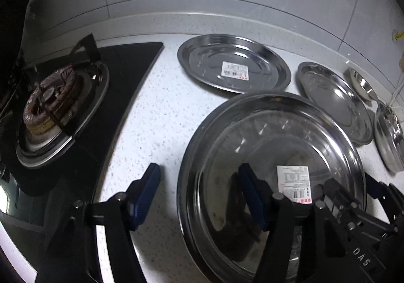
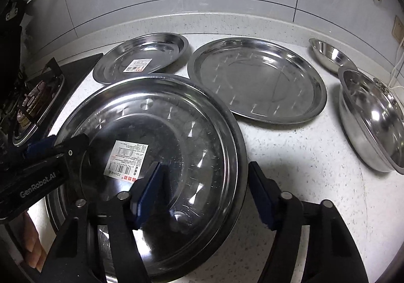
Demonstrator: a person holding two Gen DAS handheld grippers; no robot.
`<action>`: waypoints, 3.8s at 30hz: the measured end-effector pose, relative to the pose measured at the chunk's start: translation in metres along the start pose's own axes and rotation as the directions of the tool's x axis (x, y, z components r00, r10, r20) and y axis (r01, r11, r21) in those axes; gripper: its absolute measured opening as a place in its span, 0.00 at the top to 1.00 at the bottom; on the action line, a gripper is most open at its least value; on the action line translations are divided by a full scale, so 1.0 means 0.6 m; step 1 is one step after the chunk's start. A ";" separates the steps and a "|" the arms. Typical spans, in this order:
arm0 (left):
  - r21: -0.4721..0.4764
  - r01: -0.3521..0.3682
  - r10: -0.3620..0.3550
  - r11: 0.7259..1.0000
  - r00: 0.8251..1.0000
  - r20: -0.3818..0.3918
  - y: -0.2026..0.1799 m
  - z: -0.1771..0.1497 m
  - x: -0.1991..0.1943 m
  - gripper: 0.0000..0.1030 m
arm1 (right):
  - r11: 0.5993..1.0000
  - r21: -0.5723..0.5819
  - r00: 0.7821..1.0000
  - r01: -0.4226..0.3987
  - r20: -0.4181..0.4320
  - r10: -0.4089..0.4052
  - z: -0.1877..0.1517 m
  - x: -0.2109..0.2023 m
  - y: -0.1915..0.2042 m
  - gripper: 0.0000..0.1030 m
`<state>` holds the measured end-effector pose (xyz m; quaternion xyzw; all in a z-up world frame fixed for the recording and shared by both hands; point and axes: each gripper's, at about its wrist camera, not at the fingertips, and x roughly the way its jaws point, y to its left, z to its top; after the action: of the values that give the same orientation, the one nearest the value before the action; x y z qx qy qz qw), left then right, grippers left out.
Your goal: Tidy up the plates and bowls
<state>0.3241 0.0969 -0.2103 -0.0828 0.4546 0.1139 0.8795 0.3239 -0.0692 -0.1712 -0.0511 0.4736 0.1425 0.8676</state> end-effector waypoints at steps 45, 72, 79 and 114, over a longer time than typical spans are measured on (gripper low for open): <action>-0.034 0.097 -0.100 0.995 0.989 -0.105 0.033 -0.084 -0.144 0.88 | 0.998 -0.011 0.994 -0.057 -0.092 0.056 -0.059 -0.140 -0.052 0.85; 0.045 0.191 -0.185 0.981 0.976 -0.118 0.040 0.001 -0.174 0.88 | 0.997 0.070 0.997 0.021 -0.070 -0.016 -0.008 -0.192 -0.039 0.85; 0.074 0.223 -0.209 0.972 0.964 -0.162 0.056 -0.007 -0.143 0.88 | 0.992 0.104 0.992 0.068 -0.117 -0.055 -0.008 -0.172 -0.019 0.85; 0.031 0.145 -0.132 0.989 0.957 -0.260 0.009 -0.113 -0.127 0.88 | 0.996 0.010 0.959 -0.088 -0.269 0.087 -0.099 -0.129 -0.061 0.85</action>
<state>0.2271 0.0760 -0.1871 -0.1067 0.5605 0.0289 0.8207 0.2471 -0.1329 -0.1407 -0.0500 0.5887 0.1729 0.7881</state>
